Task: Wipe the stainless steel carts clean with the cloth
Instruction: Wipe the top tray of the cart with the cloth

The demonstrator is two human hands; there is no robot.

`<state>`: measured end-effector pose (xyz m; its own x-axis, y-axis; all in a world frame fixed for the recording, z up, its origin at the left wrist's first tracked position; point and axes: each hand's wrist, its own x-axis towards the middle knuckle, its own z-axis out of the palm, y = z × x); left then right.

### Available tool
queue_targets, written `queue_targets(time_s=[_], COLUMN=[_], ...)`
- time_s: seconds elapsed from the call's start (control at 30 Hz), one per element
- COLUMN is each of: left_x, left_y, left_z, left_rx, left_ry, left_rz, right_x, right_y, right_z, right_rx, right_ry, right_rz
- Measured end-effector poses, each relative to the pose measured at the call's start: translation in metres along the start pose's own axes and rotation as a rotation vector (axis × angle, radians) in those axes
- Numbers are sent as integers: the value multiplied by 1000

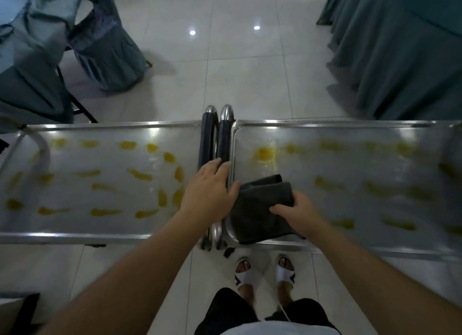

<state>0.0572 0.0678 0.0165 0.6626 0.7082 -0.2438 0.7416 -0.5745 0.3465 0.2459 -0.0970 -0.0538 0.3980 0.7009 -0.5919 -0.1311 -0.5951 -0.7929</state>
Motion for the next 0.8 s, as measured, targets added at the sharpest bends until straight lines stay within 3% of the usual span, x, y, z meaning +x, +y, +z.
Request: queue_targets(time_s=[0.1, 0.27, 0.43, 0.5, 0.6, 0.63, 0.8], left_x=[33, 79, 105, 110, 114, 116, 126], left_y=[8, 9, -7, -14, -19, -21, -26], left_z=[4, 20, 35, 41, 51, 53, 62], left_rx=[-14, 12, 48, 61, 107, 115, 110], left_ry=[-35, -20, -16, 2, 32, 40, 87], left_rz=[46, 90, 99, 94, 82, 72, 23], right_x=[-13, -2, 18, 20, 10, 5, 21], right_y=[-11, -20, 2, 24, 73, 92, 119], right_z=[-26, -32, 23, 58, 99, 109, 136], right_rx=[-153, -386, -756, -1000, -1223, -1238, -1088], right_ry=[-48, 103, 252, 207, -229, -306, -10], right_rz=[-136, -362, -519, -630, -468, -420, -462])
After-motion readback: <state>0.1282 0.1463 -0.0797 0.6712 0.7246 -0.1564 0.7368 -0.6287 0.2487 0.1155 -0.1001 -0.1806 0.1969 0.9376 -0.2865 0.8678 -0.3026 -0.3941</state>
